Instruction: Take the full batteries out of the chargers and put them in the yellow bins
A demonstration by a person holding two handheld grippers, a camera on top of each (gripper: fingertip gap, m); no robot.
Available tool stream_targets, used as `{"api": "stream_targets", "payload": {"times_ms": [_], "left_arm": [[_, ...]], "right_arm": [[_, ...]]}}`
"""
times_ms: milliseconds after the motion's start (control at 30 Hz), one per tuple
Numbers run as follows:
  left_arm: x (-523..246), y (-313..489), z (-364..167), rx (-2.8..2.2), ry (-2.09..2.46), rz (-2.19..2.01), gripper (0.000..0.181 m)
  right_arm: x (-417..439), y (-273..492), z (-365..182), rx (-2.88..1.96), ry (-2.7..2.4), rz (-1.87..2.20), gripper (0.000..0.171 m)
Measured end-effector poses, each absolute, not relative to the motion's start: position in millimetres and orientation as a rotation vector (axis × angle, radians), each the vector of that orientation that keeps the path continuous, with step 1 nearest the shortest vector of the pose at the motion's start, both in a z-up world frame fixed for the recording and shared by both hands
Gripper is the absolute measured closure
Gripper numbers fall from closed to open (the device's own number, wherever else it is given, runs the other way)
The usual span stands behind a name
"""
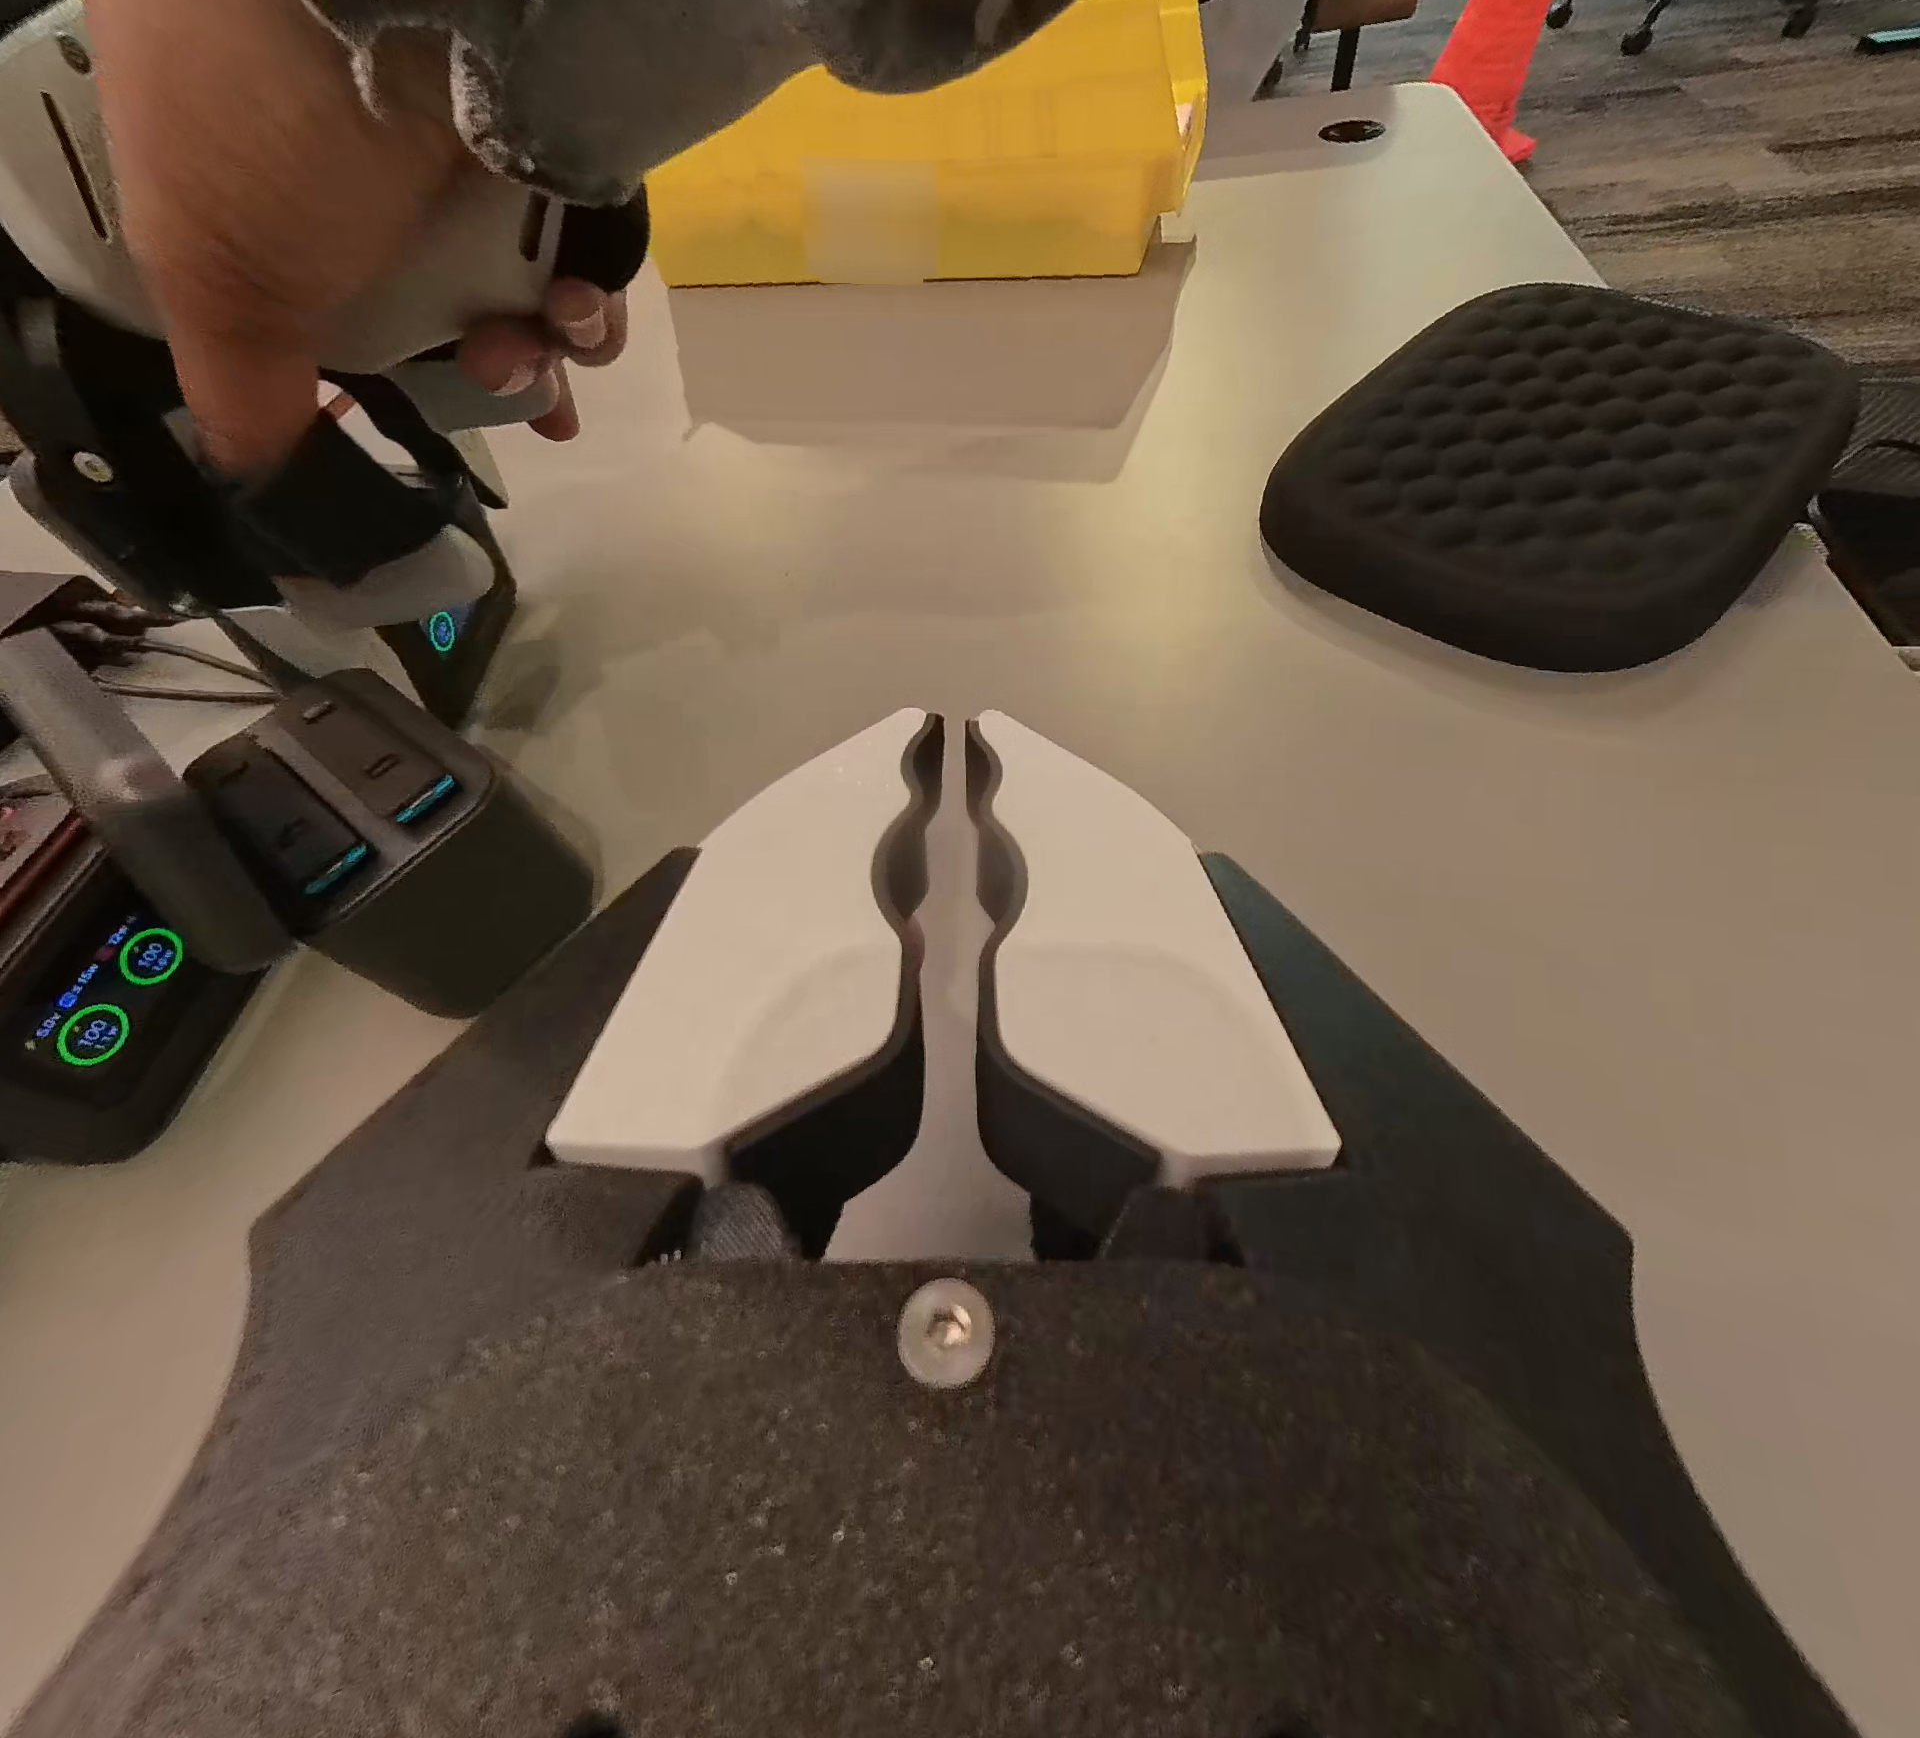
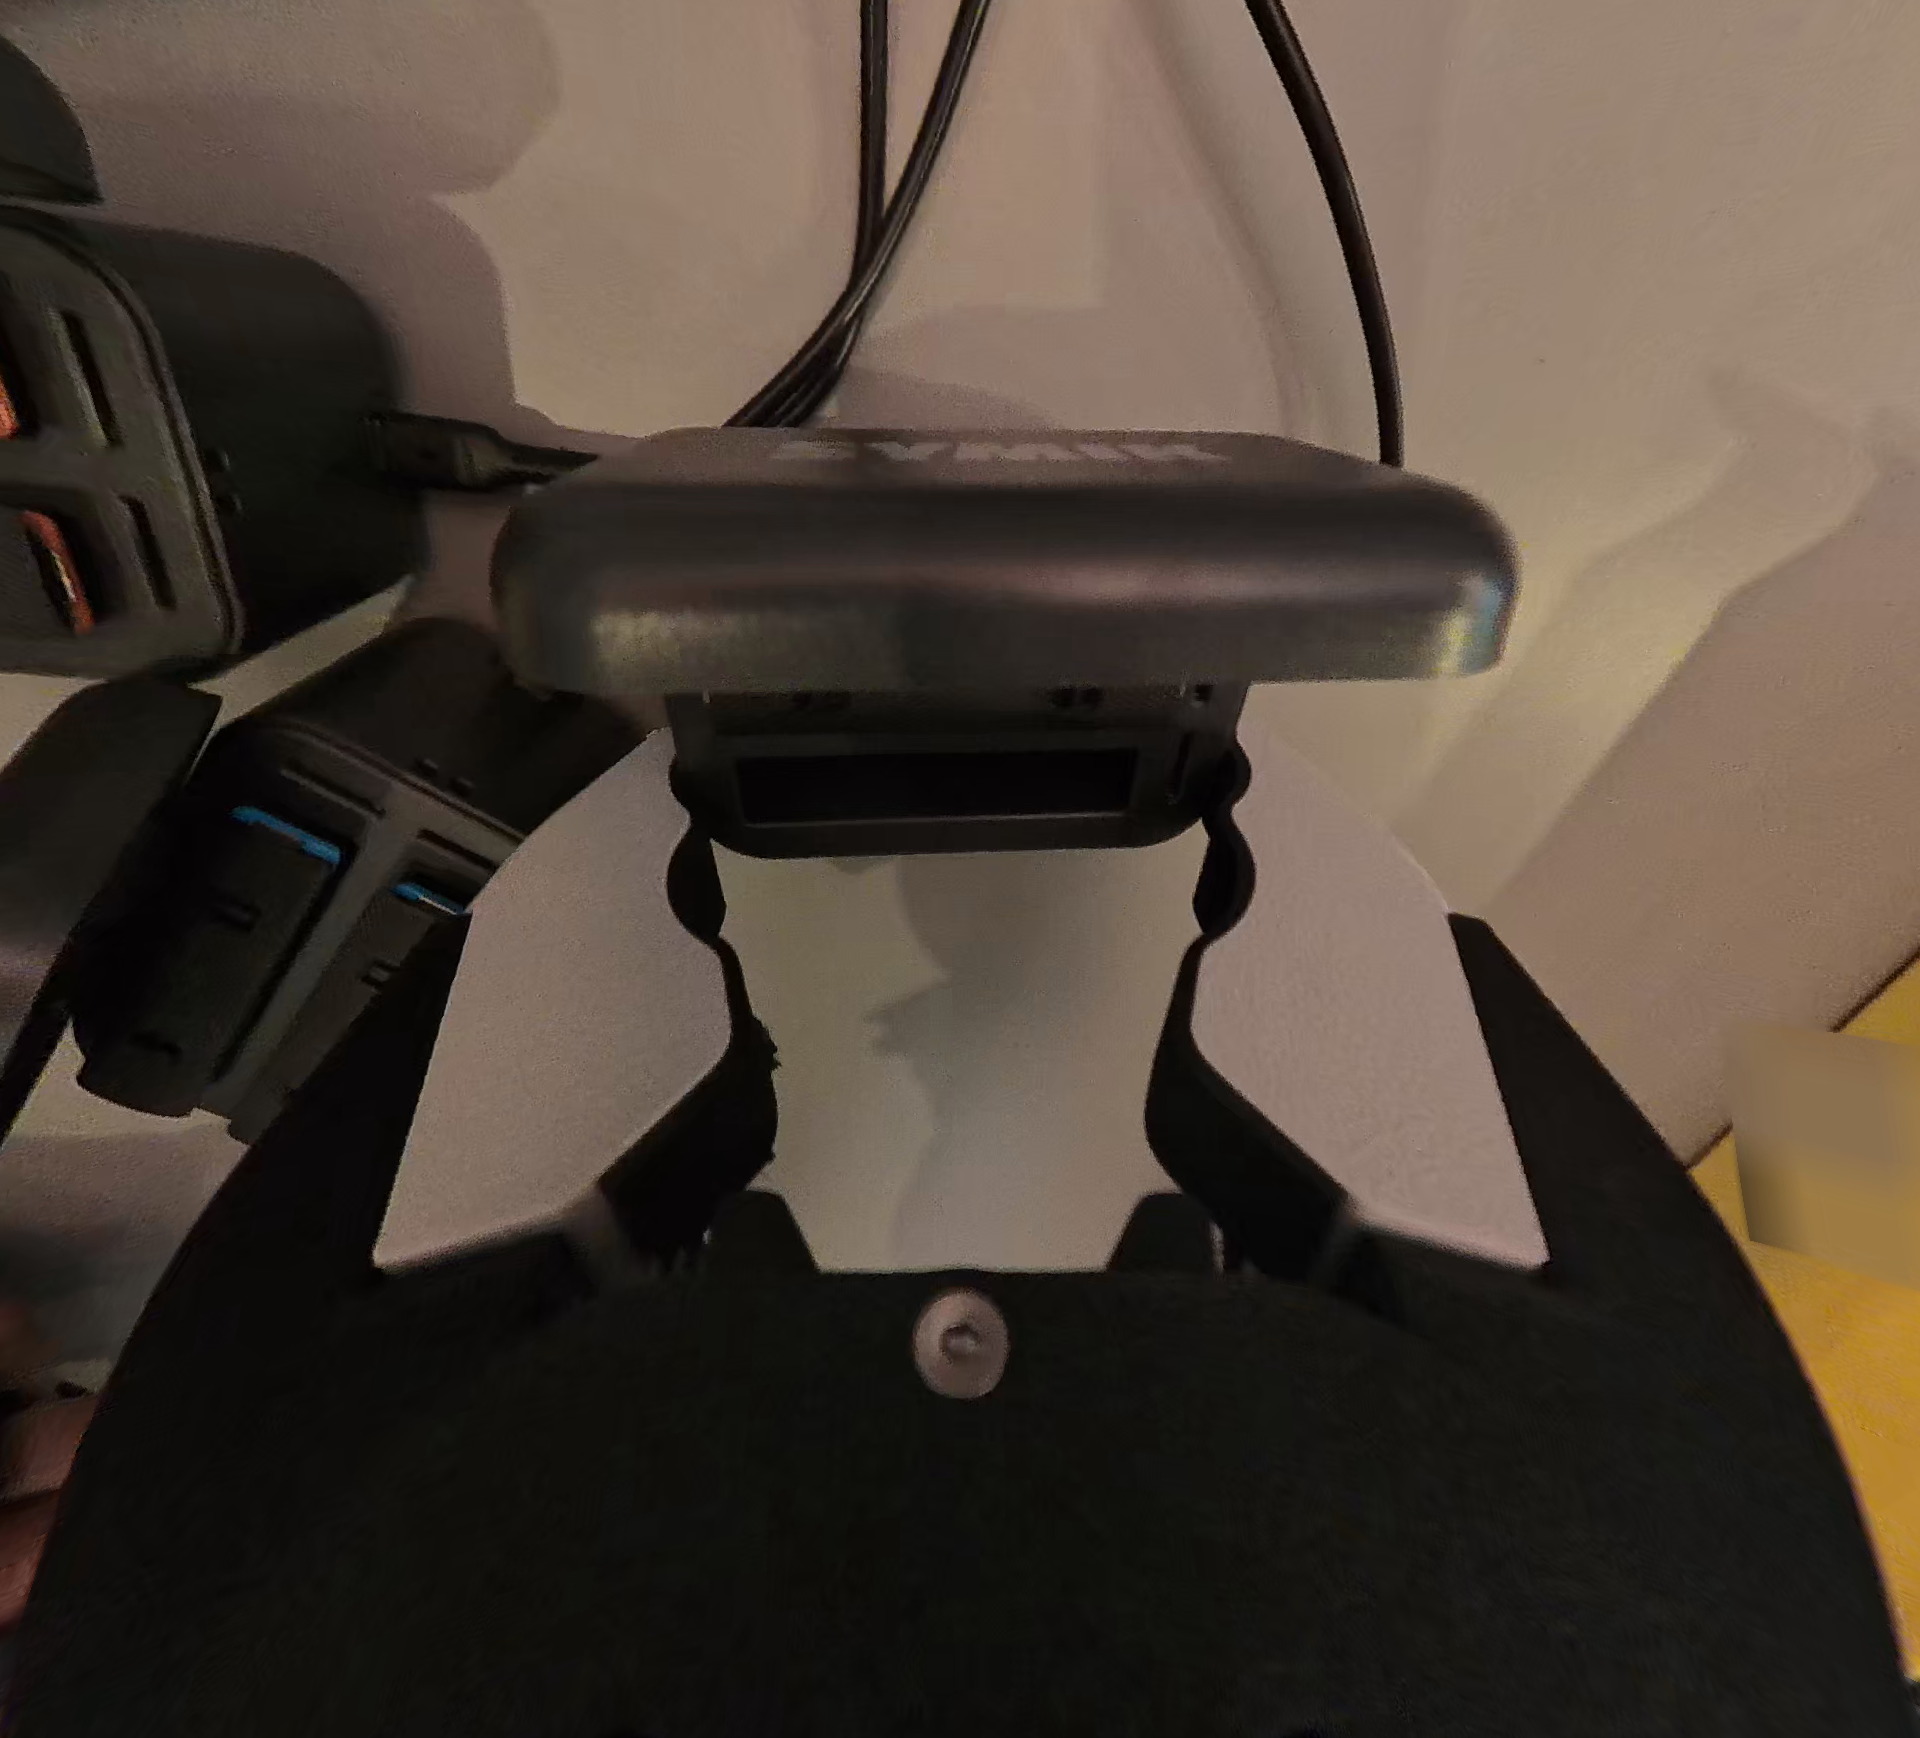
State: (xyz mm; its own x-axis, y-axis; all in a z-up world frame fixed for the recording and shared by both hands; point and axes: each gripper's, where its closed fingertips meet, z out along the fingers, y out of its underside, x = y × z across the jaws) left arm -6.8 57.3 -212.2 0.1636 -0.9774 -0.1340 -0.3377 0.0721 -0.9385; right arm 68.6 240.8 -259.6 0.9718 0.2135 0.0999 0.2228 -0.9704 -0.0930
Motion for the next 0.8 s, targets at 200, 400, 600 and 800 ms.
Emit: {"api": "stream_targets", "payload": {"times_ms": [200, 400, 600, 800], "left_arm": [[-7.3, 58.4, -213.6, -1.456, 1.352, -0.816, 0.178], [-6.8, 58.6, -217.4, -1.466, 1.362, -0.813, 0.178], [-7.7, 60.2, -215.9, -1.465, 1.349, -0.81, 0.178], [-10.2, 65.5, -209.3, -1.456, 1.302, -0.807, 0.178]], "right_arm": [[67.2, 242.5, -259.0, -3.011, -0.372, -0.104, 0.08], [64.7, 244.8, -250.1, -2.982, -0.387, 0.037, 0.079], [61.1, 247.3, -220.4, -2.823, -0.425, 0.255, 0.072], [65.2, 233.0, -185.7, -2.402, -0.373, 0.391, 0.081]]}}
